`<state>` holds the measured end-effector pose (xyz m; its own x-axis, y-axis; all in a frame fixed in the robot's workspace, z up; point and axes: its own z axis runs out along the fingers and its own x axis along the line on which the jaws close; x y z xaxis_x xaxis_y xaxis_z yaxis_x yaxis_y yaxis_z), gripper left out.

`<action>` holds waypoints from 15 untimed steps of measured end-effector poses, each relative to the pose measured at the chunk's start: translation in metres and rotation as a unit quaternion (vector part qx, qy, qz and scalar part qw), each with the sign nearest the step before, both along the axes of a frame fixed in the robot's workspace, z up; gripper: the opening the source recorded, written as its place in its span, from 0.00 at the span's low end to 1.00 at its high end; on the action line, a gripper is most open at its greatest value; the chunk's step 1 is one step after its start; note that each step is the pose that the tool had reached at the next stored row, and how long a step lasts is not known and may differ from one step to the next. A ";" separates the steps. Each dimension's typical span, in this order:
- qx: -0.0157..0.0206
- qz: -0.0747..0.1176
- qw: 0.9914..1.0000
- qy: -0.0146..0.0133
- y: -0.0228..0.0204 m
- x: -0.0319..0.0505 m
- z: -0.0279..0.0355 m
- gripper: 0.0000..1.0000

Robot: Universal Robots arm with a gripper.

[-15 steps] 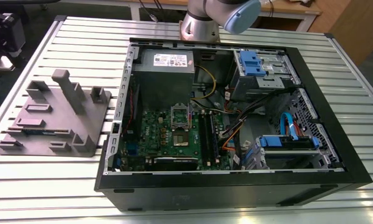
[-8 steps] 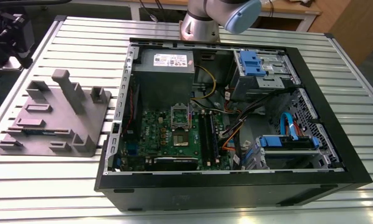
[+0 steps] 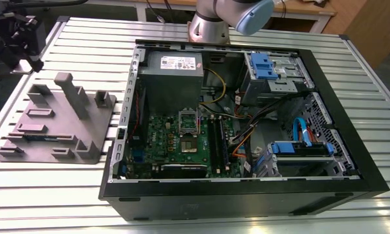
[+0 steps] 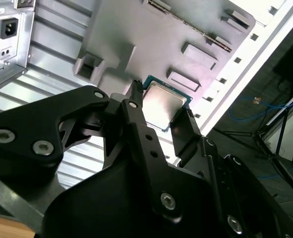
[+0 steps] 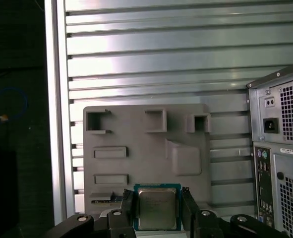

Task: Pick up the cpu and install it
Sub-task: 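Pick up the cpu and move it towards the insertion slot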

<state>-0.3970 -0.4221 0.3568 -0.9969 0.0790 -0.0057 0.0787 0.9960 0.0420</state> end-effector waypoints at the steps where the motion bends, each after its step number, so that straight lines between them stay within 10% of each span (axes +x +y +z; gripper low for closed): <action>1: 0.000 0.000 1.000 0.000 0.0000 0.0025 -0.0001 0.47; 15: 0.000 0.000 1.000 0.001 -0.0003 0.0158 0.0042 0.47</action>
